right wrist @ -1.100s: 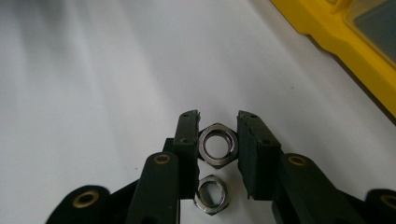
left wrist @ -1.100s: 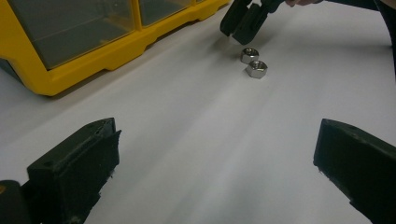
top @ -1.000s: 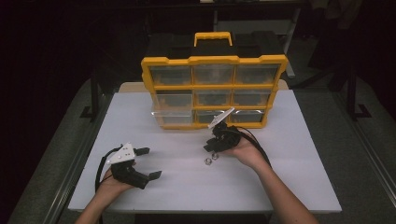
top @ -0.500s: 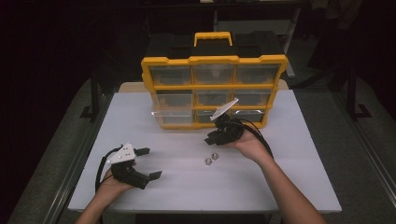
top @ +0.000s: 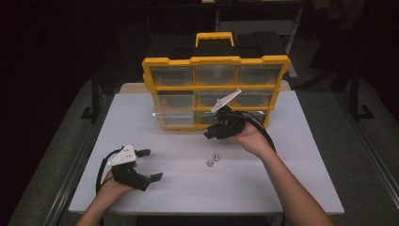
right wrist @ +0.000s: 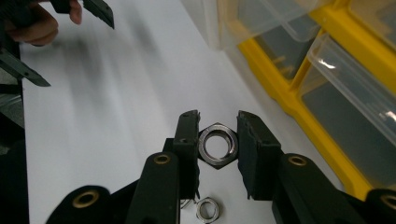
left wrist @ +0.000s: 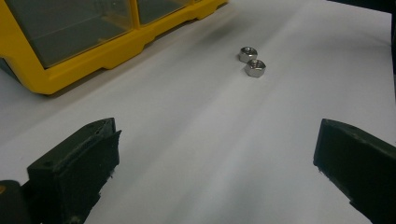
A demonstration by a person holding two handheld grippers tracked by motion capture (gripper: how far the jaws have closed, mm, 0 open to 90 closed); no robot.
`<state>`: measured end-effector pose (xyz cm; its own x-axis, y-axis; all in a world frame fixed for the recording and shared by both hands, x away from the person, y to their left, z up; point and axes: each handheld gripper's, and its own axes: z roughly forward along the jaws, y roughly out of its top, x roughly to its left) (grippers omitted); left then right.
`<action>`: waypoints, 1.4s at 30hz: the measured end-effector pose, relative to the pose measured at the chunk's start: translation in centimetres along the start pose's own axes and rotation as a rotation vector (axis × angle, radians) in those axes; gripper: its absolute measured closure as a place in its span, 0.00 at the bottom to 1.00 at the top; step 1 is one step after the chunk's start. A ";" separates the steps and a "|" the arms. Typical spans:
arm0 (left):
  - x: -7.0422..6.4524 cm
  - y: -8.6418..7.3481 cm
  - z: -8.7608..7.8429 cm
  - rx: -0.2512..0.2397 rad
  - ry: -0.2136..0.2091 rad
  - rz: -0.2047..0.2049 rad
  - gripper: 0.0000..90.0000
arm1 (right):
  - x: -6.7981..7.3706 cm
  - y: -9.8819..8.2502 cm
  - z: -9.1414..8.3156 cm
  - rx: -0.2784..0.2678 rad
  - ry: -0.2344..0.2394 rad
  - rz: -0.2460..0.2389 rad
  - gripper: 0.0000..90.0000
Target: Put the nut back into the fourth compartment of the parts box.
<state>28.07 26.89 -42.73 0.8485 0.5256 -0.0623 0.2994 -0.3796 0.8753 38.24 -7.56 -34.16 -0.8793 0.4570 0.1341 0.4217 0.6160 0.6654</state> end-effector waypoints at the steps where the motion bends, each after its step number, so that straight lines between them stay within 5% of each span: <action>1: 0.0 0.0 0.0 -0.001 -0.001 -0.001 0.00 | 0.1 0.2 -0.2 -0.002 0.010 0.008 0.77; 10: 0.0 0.0 0.0 0.002 -0.001 0.004 0.00 | 0.0 1.6 -1.2 -0.019 -0.001 -0.026 0.77; 16: 0.0 0.0 0.0 -0.001 -0.006 0.003 0.00 | 0.3 2.7 -2.2 -0.018 -0.005 0.021 0.77; 24: 0.1 0.0 -0.1 -0.003 -0.005 -0.002 0.00 | 0.2 4.1 -3.4 -0.032 -0.018 0.022 0.77; 25: 0.1 0.0 0.0 -0.003 -0.006 -0.001 0.00 | 0.0 4.4 -3.6 -0.043 -0.026 -0.014 0.77; 31: 0.1 0.0 0.0 -0.008 -0.007 -0.004 0.00 | 0.3 5.5 -4.4 -0.047 -0.023 0.009 0.77; 42: 0.1 0.0 0.0 -0.012 -0.008 -0.008 0.00 | 0.6 8.1 -5.7 -0.086 -0.039 -0.041 0.77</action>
<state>28.12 26.93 -42.67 0.8493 0.5228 -0.0734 0.3015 -0.3663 0.8803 39.92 -5.96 -24.46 -0.8854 0.4582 0.0779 0.3634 0.5780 0.7307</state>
